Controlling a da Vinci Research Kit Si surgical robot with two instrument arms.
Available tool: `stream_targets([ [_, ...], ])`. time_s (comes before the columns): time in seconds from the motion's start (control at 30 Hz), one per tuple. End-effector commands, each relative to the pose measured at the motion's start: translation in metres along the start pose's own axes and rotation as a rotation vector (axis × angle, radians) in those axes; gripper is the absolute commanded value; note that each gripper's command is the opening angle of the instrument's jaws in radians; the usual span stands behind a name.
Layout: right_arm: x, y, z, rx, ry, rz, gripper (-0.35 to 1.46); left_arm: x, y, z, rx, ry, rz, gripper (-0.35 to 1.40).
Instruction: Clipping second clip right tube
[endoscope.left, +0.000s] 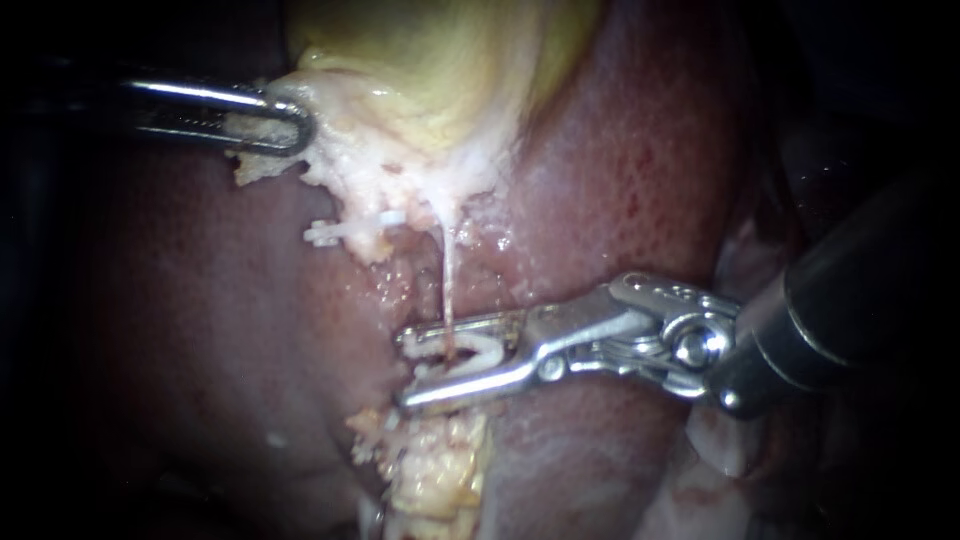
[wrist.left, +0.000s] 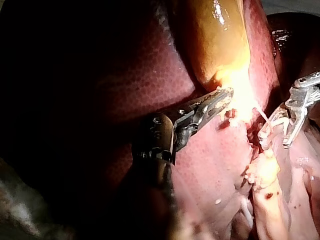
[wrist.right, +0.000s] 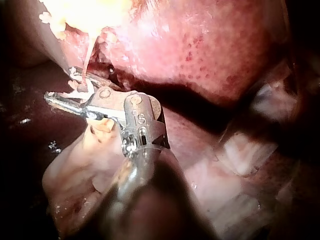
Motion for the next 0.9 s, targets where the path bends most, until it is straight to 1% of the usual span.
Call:
stream_targets([
  [0.03,0.0,0.0,0.0,0.001,-0.001,-0.001,0.28,0.0,0.0,0.0,0.0,0.0,0.0,-0.35],
  [0.2,-0.0001,0.0,-0.0002,0.006,-0.005,-0.002,0.11,0.0,0.0,0.0,0.0,0.0,0.0,-0.35],
  [0.3,-0.0001,0.0,-0.0003,0.009,-0.007,-0.002,-0.04,0.0,0.0,0.0,0.0,0.0,0.0,-0.35],
  [0.37,-0.0001,-0.0001,-0.0004,0.011,-0.008,-0.003,-0.22,0.0,0.0,0.0,0.0,0.0,0.0,-0.35],
  [0.43,-0.0001,-0.0001,-0.0005,0.011,-0.009,0.015,-0.35,0.0,0.0,0.0,0.0,0.0,0.0,-0.35],
  [0.53,-0.0002,-0.0001,-0.0006,0.014,-0.007,0.027,-0.35,0.0,0.0,0.0,0.0,0.0,0.0,-0.35],
  [0.6,-0.0002,0.0,-0.0007,0.009,-0.015,0.05,-0.35,0.0,0.0,0.0,0.0,0.0,0.0,-0.35],
  [0.67,-0.0003,0.0,-0.0008,0.004,-0.023,0.056,-0.35,0.0,0.0,0.0,0.0,0.0,0.0,-0.35],
  [0.9,-0.0003,0.0003,-0.001,0.004,-0.023,0.056,-0.35,0.0,0.0,0.0,0.0,0.0,0.0,-0.35],
])
